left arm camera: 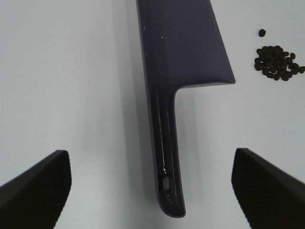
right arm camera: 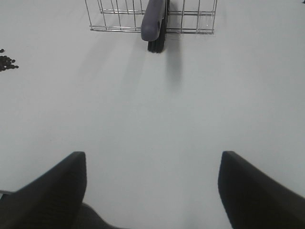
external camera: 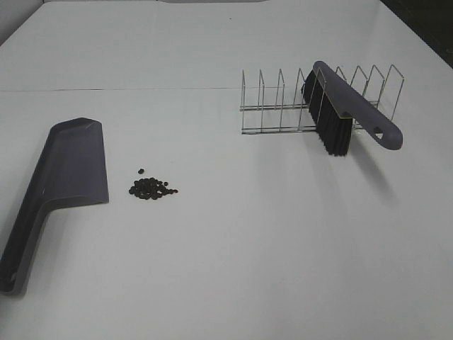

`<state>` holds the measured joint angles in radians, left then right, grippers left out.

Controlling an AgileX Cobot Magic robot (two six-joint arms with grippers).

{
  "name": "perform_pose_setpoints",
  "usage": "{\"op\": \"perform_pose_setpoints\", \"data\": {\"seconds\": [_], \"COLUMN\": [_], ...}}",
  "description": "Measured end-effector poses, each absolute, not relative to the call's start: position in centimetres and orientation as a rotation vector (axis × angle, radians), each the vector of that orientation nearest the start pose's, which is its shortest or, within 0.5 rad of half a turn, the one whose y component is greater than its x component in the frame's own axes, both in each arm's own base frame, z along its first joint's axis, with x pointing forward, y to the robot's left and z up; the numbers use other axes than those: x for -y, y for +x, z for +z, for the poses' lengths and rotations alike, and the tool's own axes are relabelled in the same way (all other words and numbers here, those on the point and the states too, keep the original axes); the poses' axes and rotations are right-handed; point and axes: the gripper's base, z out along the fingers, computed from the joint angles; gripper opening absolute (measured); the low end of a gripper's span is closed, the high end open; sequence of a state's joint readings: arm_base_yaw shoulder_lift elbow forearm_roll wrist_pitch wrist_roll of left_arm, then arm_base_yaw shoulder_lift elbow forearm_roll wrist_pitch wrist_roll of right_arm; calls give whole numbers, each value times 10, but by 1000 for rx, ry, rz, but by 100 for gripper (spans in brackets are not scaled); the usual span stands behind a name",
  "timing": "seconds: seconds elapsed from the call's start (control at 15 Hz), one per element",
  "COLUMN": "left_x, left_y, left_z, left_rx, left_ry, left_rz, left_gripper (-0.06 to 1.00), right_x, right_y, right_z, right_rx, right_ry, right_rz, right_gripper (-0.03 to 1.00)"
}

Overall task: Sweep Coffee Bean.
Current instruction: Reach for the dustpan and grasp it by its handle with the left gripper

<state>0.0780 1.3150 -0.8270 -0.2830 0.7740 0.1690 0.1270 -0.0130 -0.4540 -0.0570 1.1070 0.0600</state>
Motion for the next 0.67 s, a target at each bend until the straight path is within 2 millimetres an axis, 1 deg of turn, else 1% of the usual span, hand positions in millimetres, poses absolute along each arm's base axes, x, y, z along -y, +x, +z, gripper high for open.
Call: {"op": "perform_pose_setpoints", "data": {"seconds": [0.13,0.2,0.27,0.33,0.47,0.53,0.6,0.67], "left_x": [-2,-2,2,16,31,32,33,31], "left_y": [255,258,264,272,277,279,280,282], "left_z": [225,219,207,185,161,152,148,140], "left_rx": [-2764,-2783,-2817,-2883,-2952,-2973,-2981,-2993], "left_ry": [-174,-180,-184,-165,-187,-245,-274,-306], "left_rz": [-269,-271,-276,-287,-283,-265,-254,-226], "left_gripper": [84,84,84,84,84,84,84,84], "right_x": [5,5,5,5,5,5,5,5], "right_y": [-3,-3,-3,-3,-3,-3,-3,-3], "right_z": [261,261,261,261,261,261,261,261], "right_rx": [-2121,-2121,-2121,-2121,-2121,-2121,-2121,-2121], "right_ry": [-68,-68,-68,-68,-68,-68,-68,-68], "right_rz": [42,42,42,42,42,42,42,42], "right_gripper": [72,72,72,72,72,72,72,72]}}
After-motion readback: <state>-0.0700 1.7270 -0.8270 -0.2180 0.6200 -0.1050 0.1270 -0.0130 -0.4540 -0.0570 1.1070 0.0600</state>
